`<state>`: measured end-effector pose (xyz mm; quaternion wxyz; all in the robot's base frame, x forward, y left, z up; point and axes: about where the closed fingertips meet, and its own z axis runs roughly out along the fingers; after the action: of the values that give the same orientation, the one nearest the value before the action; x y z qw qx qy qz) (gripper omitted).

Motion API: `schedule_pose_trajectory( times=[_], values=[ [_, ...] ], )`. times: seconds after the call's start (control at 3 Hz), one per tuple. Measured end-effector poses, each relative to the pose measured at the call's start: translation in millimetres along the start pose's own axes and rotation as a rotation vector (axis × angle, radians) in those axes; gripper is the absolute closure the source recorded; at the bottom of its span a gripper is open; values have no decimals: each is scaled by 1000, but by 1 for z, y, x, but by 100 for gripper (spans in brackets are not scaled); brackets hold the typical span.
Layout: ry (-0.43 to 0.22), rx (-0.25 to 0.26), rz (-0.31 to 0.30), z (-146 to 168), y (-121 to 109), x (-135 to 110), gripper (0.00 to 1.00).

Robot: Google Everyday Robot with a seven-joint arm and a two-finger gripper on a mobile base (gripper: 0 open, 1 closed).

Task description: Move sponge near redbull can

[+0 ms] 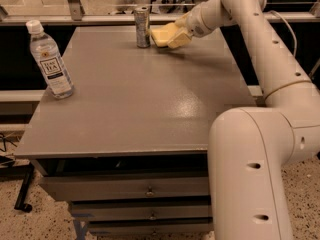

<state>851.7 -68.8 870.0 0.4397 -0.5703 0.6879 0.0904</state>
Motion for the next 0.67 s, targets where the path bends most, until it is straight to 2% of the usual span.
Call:
schedule_pose_trajectory(
  times=[0.33, 0.67],
  values=[
    [-2, -3, 0, 0, 0, 0, 0],
    [-39, -24, 26, -11, 4, -4, 0]
  ],
)
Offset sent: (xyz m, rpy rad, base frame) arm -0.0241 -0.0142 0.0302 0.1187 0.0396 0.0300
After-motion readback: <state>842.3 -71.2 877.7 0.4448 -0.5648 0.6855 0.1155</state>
